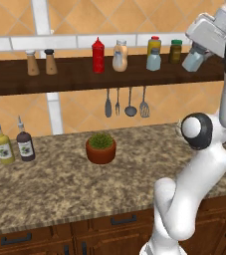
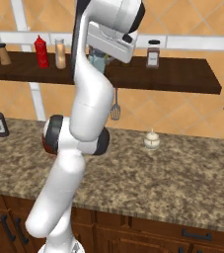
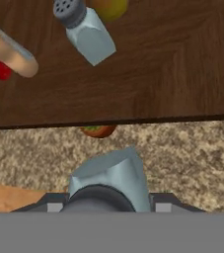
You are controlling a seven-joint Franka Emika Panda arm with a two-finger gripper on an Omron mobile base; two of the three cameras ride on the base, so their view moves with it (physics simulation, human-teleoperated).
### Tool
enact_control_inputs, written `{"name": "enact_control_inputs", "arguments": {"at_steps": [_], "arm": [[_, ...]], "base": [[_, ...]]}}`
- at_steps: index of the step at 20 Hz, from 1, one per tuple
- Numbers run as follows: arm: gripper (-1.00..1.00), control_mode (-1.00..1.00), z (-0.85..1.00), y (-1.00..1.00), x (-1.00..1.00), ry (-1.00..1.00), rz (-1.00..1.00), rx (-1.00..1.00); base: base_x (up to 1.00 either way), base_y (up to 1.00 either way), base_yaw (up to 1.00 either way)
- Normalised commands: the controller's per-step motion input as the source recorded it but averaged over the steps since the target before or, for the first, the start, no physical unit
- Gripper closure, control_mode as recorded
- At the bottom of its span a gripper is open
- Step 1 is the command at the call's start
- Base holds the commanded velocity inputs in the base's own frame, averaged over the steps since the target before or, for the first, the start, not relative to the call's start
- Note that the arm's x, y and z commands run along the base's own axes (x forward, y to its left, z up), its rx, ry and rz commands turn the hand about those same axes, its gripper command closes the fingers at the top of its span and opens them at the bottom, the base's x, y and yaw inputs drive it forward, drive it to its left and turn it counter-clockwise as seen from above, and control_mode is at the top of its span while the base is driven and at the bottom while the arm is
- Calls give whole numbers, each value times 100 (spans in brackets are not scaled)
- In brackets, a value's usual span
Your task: Put the shaker and condiment bottle from the counter next to their counterparts in the cabinet.
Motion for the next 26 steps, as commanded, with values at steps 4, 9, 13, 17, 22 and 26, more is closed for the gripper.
{"name": "enact_control_inputs", "arguments": {"at_steps": [4, 9, 13, 17, 22, 26], "arm": [[100, -100, -3, 0, 97, 22, -8, -18], [100, -100, -9, 0, 96, 25, -8, -16], [100, -100, 0, 0, 45, 6, -1, -4], [100, -100, 1, -9, 62, 7, 0, 0], [100, -100, 0, -15, 48, 7, 0, 0], [100, -100, 0, -14, 39, 7, 0, 0]], "base": [[0, 0, 0], [0, 0, 0], [0, 0, 0], [0, 0, 0], [0, 0, 0], [0, 0, 0]]}}
